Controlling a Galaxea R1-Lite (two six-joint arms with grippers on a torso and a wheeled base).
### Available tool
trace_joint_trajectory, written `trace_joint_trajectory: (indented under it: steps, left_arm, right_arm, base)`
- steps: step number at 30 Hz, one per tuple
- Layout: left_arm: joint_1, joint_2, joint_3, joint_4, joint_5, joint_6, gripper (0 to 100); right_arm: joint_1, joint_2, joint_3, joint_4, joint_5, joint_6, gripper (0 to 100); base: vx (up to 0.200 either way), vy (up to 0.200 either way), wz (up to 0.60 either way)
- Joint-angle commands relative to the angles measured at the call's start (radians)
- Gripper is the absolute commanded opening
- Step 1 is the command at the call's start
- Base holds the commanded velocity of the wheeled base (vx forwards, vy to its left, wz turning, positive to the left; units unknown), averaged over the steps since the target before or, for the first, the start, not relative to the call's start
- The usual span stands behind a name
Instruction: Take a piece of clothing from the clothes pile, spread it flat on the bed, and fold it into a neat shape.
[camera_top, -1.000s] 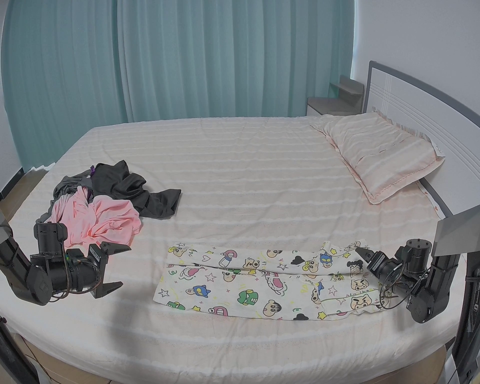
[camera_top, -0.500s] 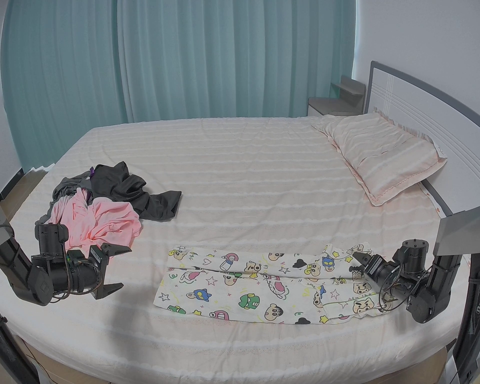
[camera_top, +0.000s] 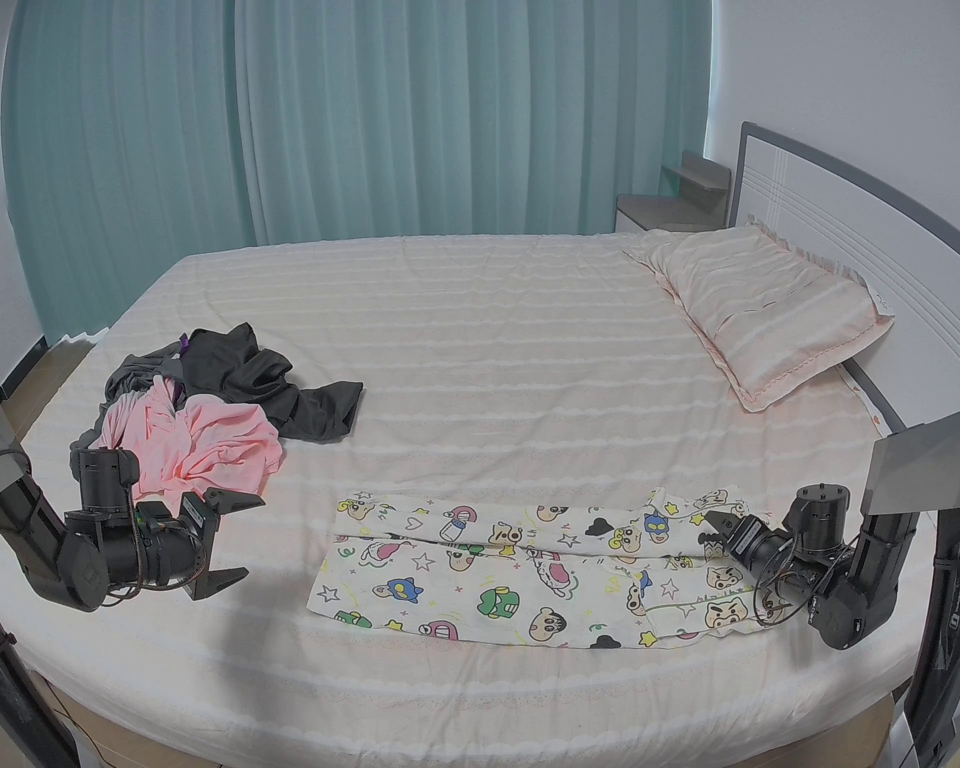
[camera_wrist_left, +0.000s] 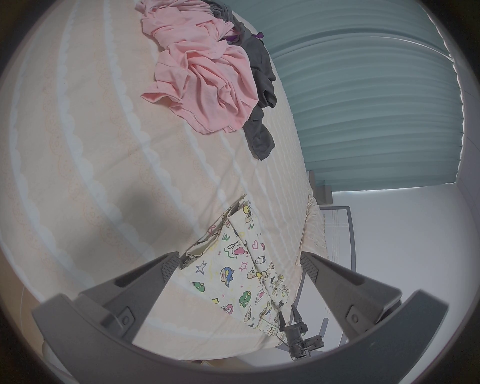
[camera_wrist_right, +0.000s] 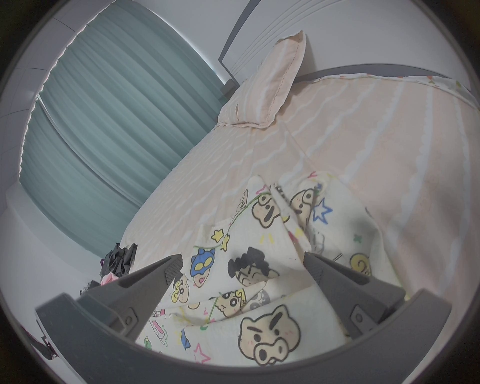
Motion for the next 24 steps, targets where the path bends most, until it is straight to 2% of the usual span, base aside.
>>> trace_joint_trajectory:
  steps: [1, 6, 11, 15, 24]
  left_arm:
    - [0.001, 0.004, -0.001, -0.002, 0.0, 0.0, 100]
    - [0.001, 0.013, -0.006, -0.002, 0.0, 0.001, 100]
    - [0.001, 0.019, -0.006, -0.002, 0.0, 0.001, 100]
    - [0.001, 0.022, -0.007, -0.002, 0.0, 0.001, 100]
    - [0.001, 0.022, -0.007, -0.002, 0.0, 0.001, 100]
  right_arm:
    - [-0.012, -0.069, 0.0, 0.014, -0.028, -0.003, 100]
    - [-0.01, -0.136, -0.001, 0.057, -0.039, -0.005, 100]
    - [0.031, -0.11, 0.0, 0.059, -0.036, 0.003, 100]
    - [0.059, -0.052, -0.004, 0.057, -0.037, 0.046, 100]
    - [0.024, 0.065, -0.046, 0.057, -0.041, 0.086, 100]
  base:
    - [0.0, 0.0, 0.0]
    - [0.0, 0.0, 0.0]
    - [0.0, 0.0, 0.0]
    - [0.0, 0.0, 0.0]
    - [0.0, 0.0, 0.0]
